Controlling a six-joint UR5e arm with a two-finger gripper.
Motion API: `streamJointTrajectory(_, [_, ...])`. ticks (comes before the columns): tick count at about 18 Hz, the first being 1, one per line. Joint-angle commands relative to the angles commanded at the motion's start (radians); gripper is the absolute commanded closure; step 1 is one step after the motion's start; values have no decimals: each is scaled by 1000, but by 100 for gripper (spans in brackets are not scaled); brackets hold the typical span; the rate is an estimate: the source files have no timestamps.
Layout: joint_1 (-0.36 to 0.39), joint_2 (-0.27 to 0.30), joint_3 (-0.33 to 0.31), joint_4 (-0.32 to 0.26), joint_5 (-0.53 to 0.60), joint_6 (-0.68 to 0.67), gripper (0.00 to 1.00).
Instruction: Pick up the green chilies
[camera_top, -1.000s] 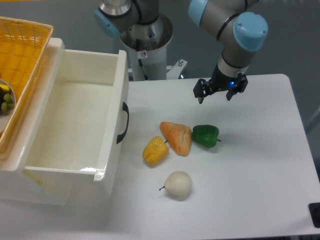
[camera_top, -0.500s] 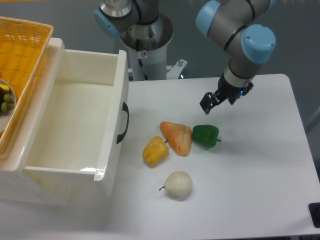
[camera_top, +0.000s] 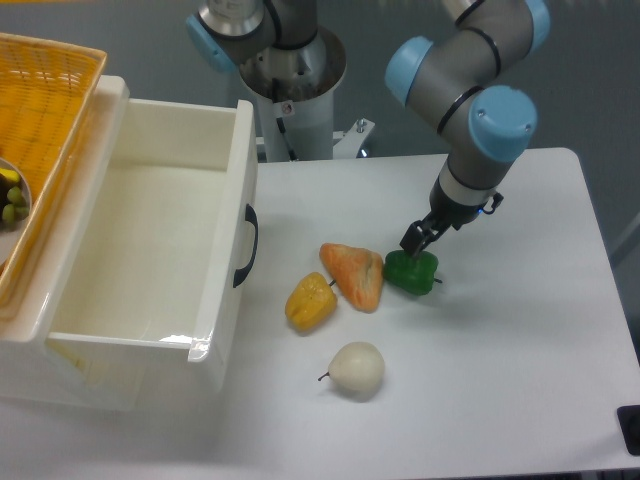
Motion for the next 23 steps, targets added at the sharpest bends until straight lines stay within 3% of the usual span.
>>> streamJointTrajectory(6, [-14, -25, -8, 2, 12, -11, 0])
streamJointTrajectory(13, [-37, -100, 43, 0, 31, -31, 0])
streamJointTrajectory(23, [-35, -111, 18, -6, 75, -71, 0])
